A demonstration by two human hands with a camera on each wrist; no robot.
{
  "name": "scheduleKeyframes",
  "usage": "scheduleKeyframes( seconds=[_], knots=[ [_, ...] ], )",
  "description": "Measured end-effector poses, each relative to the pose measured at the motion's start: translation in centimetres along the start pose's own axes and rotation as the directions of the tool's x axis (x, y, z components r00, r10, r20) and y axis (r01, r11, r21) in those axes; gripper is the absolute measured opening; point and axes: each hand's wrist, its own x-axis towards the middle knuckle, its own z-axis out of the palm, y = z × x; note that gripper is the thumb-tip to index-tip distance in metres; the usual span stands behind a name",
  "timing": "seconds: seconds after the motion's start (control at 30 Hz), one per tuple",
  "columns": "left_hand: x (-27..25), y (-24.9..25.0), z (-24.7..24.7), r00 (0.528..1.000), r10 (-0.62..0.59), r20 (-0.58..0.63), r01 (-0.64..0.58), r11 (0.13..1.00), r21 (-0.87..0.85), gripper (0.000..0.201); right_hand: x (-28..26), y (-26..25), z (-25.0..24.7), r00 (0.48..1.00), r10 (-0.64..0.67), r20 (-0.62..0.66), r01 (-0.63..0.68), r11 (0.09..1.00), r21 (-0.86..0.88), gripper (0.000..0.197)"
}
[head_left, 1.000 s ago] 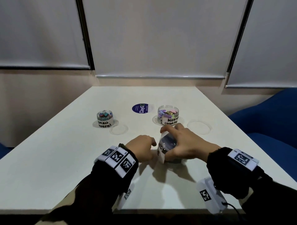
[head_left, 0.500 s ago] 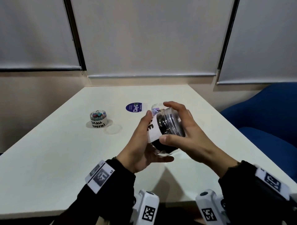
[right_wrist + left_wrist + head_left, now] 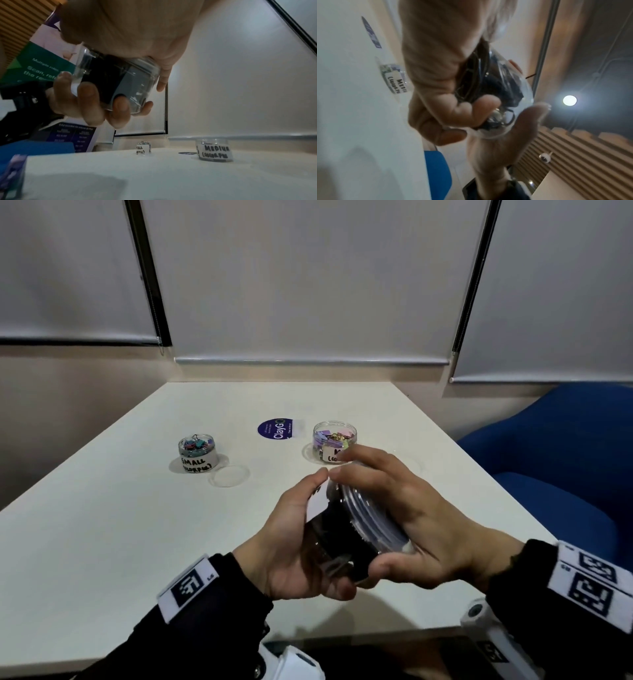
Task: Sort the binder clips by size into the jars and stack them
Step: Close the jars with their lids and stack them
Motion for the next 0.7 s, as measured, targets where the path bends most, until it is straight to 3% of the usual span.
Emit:
scheduleKeyframes(
  seconds=[0.13,0.23,0.27,0.33,0.4,0.47,0.57,0.67,0.7],
  knots=[
    [-0.1,-0.1,-0.1,0.990,0.120,-0.073,-0.122,0.992,-0.031,0.072,0.5,-0.2,1.0,0.991,0.053,-0.122,-0.036,0.990,0.134,0.077],
    [-0.5,0.0,-0.2,0.939,0.271,-0.210,-0.256,0.962,0.095,0.068,1.0,-0.5,2.6,0.966,0.183,-0.182,-0.139,0.964,0.227,0.074],
    [-0.5,0.1,-0.3,0.894,0.364,-0.263,-0.323,0.928,0.188,0.065,1.5,-0.7,3.3,0.941,0.270,-0.202,-0.208,0.936,0.284,0.072],
    [-0.4,0.4,-0.5,0.756,0.568,-0.326,-0.444,0.810,0.382,0.064,2.8,-1.3,4.6,0.870,0.441,-0.219,-0.296,0.823,0.485,0.063],
    [-0.6,0.6,-0.6,0.622,0.716,-0.317,-0.528,0.683,0.505,0.070,4.2,-1.9,5.1,0.810,0.558,-0.181,-0.315,0.674,0.668,0.044],
    [-1.1,0.7,-0.6,0.531,0.803,-0.270,-0.622,0.586,0.520,0.071,5.3,-2.7,4.8,0.797,0.587,-0.145,-0.305,0.598,0.741,0.029],
    [-2.0,0.7,-0.4,0.494,0.843,-0.212,-0.708,0.532,0.464,0.068,6.0,-2.9,4.7,0.835,0.525,-0.167,-0.266,0.650,0.712,0.028],
    [-2.4,1.4,-2.0,0.464,0.864,-0.194,-0.619,0.473,0.627,0.066,6.6,-1.9,4.1,0.857,0.509,-0.082,-0.317,0.645,0.695,0.034],
    [-2.7,1.8,-2.8,0.474,0.862,-0.178,-0.562,0.452,0.693,0.066,6.7,-1.3,3.7,0.854,0.519,-0.034,-0.350,0.622,0.700,0.040]
  ],
)
